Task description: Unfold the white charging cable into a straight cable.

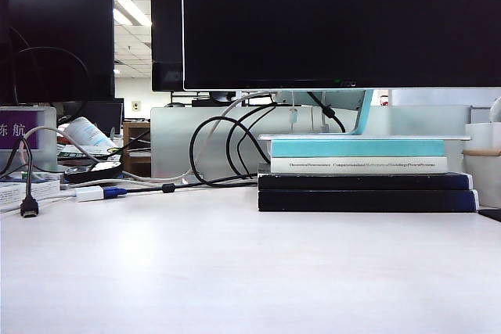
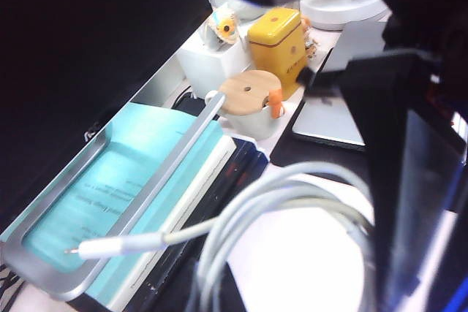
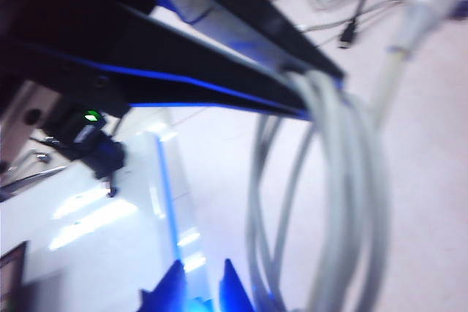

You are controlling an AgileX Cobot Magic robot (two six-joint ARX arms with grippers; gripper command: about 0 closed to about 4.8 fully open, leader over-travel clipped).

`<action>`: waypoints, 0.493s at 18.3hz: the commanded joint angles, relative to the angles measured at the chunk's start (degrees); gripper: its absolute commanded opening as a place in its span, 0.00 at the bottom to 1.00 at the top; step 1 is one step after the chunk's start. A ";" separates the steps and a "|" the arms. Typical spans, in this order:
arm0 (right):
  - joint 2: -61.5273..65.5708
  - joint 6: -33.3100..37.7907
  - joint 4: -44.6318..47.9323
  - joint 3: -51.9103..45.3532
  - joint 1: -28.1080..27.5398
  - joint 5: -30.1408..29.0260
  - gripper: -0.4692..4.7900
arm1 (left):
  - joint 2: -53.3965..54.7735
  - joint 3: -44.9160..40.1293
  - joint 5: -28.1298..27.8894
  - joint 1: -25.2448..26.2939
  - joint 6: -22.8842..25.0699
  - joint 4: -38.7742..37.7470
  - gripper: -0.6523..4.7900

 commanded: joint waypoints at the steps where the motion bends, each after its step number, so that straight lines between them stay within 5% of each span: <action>1: -0.24 3.54 6.40 0.31 0.02 -3.78 0.26 | 0.77 0.13 0.20 -0.13 2.97 -2.75 0.11; 6: -1.07 7.50 10.54 0.37 -0.02 -2.99 0.26 | 1.49 0.11 -0.22 -0.04 9.92 -10.25 0.11; 9: -1.05 7.48 10.10 0.37 -0.07 2.75 0.33 | 0.57 0.13 3.02 -0.15 14.62 -11.13 0.11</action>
